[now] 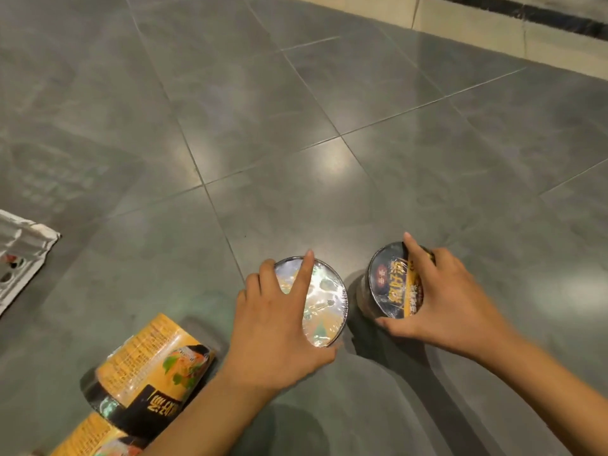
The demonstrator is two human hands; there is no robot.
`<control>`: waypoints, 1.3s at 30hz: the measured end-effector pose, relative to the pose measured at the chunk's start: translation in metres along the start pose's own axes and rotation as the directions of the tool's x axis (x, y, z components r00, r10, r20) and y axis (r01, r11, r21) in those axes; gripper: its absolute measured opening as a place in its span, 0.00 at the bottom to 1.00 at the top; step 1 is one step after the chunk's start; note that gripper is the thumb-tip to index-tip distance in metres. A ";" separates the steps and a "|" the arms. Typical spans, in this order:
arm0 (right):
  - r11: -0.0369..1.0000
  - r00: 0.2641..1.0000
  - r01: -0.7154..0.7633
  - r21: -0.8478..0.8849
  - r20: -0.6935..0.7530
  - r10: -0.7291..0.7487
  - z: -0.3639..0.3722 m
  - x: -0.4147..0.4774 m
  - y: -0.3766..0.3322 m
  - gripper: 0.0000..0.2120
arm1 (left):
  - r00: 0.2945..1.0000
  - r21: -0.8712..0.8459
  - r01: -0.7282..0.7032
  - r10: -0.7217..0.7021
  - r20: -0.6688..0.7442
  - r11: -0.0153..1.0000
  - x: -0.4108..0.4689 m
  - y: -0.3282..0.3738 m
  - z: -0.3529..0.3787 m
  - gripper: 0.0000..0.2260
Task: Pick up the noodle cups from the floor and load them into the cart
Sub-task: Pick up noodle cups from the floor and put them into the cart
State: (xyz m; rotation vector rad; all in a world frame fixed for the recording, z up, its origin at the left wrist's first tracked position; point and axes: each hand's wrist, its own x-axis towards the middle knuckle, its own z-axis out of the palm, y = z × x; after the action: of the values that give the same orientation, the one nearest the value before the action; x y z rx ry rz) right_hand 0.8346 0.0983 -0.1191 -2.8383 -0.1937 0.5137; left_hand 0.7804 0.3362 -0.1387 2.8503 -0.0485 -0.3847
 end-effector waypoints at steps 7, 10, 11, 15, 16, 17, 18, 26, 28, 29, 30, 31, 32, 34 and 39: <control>0.965 0.989 -0.144 0.220 0.014 0.145 -0.061 -0.048 -0.024 0.59 | 0.974 -0.142 0.224 -0.228 -0.015 0.964 -0.053 0.010 -0.060 0.52; 0.962 0.987 -0.159 0.224 0.009 0.161 -0.123 -0.085 -0.040 0.57 | 0.937 -0.137 0.339 -0.321 0.138 0.931 -0.089 0.027 -0.118 0.56; 0.966 0.989 -0.150 0.212 0.017 0.150 -0.146 -0.098 -0.048 0.57 | 0.928 -0.120 0.353 -0.332 0.167 0.928 -0.100 0.034 -0.141 0.56; 0.982 0.995 -0.084 0.167 0.062 0.075 -0.247 -0.152 -0.095 0.56 | 0.925 -0.106 0.348 -0.322 0.203 0.932 -0.149 0.064 -0.250 0.57; 0.984 0.996 -0.071 0.161 0.064 0.061 -0.272 -0.167 -0.109 0.56 | 0.921 -0.104 0.354 -0.328 0.209 0.929 -0.162 0.071 -0.279 0.57; 0.985 0.996 -0.064 0.159 0.067 0.054 -0.297 -0.182 -0.124 0.55 | 0.922 -0.113 0.358 -0.332 0.197 0.927 -0.175 0.077 -0.308 0.58; 0.986 0.997 -0.055 0.157 0.070 0.044 -0.322 -0.197 -0.138 0.55 | 0.924 -0.133 0.365 -0.340 0.175 0.922 -0.189 0.083 -0.338 0.58; 0.995 0.976 0.091 -0.050 0.202 -0.079 -0.492 -0.319 -0.242 0.56 | 0.906 -0.319 0.411 -0.421 0.042 0.854 -0.321 0.123 -0.534 0.56; 0.984 0.976 0.119 -0.133 0.200 -0.091 -0.516 -0.345 -0.259 0.56 | 0.849 -0.292 0.529 -0.493 0.193 0.797 -0.357 0.131 -0.571 0.56; 0.977 0.977 0.143 -0.159 0.182 -0.113 -0.525 -0.358 -0.266 0.56 | 0.829 -0.284 0.560 -0.521 0.205 0.779 -0.375 0.133 -0.585 0.56; 0.971 0.978 0.170 -0.170 0.152 -0.145 -0.534 -0.369 -0.274 0.56 | 0.817 -0.271 0.577 -0.543 0.193 0.771 -0.392 0.137 -0.599 0.56; 0.964 0.976 0.195 -0.179 0.137 -0.172 -0.542 -0.379 -0.280 0.56 | 0.810 -0.264 0.587 -0.561 0.172 0.766 -0.410 0.141 -0.612 0.56; 0.957 0.969 0.220 -0.190 0.154 -0.193 -0.550 -0.390 -0.288 0.56 | 0.799 -0.268 0.600 -0.581 0.154 0.754 -0.427 0.146 -0.623 0.56; 0.941 0.950 0.276 -0.196 0.203 -0.236 -0.562 -0.407 -0.300 0.56 | 0.762 -0.297 0.640 -0.636 0.124 0.709 -0.462 0.155 -0.638 0.56; 0.884 0.859 0.460 -0.083 0.292 -0.419 -0.586 -0.445 -0.327 0.54 | 0.578 -0.345 0.772 -0.815 0.032 0.534 -0.544 0.187 -0.649 0.57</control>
State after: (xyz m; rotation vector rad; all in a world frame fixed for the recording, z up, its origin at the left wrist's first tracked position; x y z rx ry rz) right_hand 0.6040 0.2060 0.6446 -2.7154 -0.9481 0.7982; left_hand 0.4284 0.3582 0.6535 2.3627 1.2802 -0.3142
